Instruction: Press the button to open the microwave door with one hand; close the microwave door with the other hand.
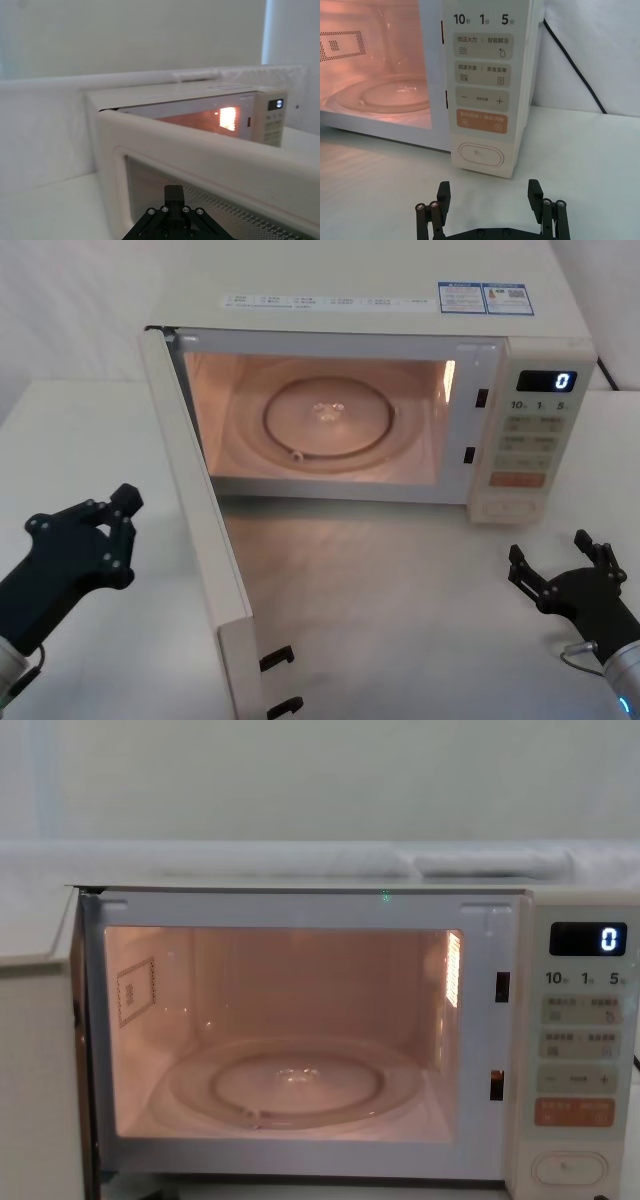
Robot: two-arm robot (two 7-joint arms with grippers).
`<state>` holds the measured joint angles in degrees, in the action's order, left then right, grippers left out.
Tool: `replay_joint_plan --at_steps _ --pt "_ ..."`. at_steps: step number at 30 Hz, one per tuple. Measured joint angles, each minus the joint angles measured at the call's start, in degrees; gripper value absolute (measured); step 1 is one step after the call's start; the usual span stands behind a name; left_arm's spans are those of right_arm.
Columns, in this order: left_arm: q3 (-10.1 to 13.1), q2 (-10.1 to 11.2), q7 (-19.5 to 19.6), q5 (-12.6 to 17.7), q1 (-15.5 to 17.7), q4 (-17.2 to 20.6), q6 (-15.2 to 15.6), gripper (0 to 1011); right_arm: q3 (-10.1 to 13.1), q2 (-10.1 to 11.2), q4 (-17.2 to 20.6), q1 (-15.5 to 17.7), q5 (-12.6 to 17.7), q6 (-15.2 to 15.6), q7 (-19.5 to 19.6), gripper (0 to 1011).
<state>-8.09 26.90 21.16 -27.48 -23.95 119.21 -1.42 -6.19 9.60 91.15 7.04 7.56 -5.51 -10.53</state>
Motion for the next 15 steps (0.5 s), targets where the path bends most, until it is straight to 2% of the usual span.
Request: replay_joint_plan --at_steps 9,15 --pt "3.03 2.26 0.14 0.89 2.49 -0.35 0.01 0 0.00 0.00 0.00 0.00 0.00 0.00 0.00 1002" --pt "5.12 2.99 -0.07 1.32 3.90 -1.01 0.19 0 0.00 0.00 0.00 0.00 0.00 0.00 0.00 1002"
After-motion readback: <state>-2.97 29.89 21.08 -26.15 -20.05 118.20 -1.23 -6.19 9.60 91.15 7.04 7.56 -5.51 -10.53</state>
